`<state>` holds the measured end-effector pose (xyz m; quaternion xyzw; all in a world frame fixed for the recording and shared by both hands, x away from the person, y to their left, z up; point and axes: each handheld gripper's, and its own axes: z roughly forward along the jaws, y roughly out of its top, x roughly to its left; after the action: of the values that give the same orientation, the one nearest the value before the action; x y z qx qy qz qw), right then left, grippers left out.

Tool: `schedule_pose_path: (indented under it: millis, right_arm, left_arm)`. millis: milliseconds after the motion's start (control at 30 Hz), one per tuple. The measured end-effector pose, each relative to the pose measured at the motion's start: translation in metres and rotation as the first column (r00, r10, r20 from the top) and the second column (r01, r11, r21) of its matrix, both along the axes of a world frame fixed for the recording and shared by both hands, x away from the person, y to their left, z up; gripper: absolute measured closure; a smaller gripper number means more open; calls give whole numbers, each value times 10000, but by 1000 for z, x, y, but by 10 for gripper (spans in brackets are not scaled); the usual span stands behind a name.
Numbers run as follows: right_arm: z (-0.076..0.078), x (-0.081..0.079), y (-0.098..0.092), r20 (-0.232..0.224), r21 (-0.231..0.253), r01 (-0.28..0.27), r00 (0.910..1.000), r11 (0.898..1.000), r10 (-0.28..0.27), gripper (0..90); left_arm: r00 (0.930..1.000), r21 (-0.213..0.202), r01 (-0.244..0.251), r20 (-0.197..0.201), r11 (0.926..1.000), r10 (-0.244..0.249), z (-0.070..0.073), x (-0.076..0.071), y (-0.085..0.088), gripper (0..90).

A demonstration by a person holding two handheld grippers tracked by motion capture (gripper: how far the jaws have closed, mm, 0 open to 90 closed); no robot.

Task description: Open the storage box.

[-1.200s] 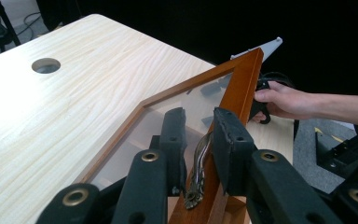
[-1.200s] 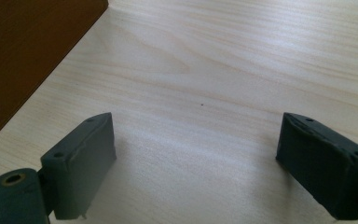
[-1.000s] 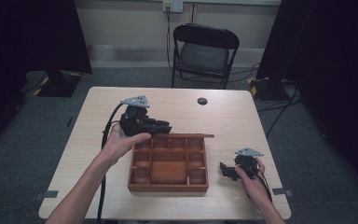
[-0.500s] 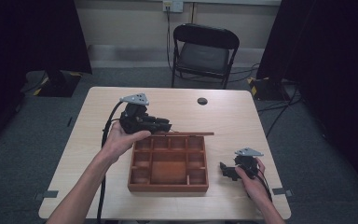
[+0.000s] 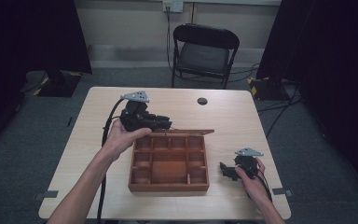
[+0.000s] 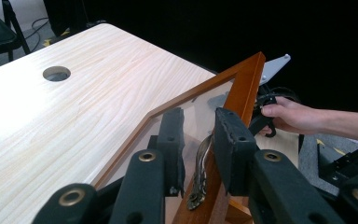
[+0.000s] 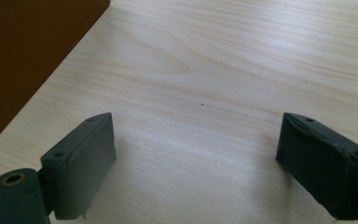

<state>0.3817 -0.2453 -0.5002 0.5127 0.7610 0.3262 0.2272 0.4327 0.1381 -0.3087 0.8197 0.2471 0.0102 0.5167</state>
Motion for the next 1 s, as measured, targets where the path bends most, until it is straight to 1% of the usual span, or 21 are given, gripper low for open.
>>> schedule_pose_path:
  millis: [167,267,467,567,833,1000]
  right_arm:
    - [0,0,0,-1,2,1,10000,10000,-1,107]
    - [0,0,0,0,0,2,10000,10000,-2,107]
    - [0,0,0,2,-1,0,10000,10000,0,107]
    - [0,0,0,1,0,1,10000,10000,-1,107]
    - [0,0,0,1,1,5,10000,10000,-5,107]
    - [0,0,0,-3,4,9,10000,10000,-9,107]
  left_arm:
    - [10000,16,-4,53,10000,4,1,2,0,727]
    - [10000,-13,-55,13,10000,56,2,3,0,726]
    - [9999,-1,-68,108,10000,68,3,5,0,724]
    - [9998,7,-161,150,9999,161,4,6,-1,726]
    - [9997,-5,-232,118,9997,232,4,8,-1,719]
    - [9995,-28,-240,223,9997,240,4,8,-1,716]
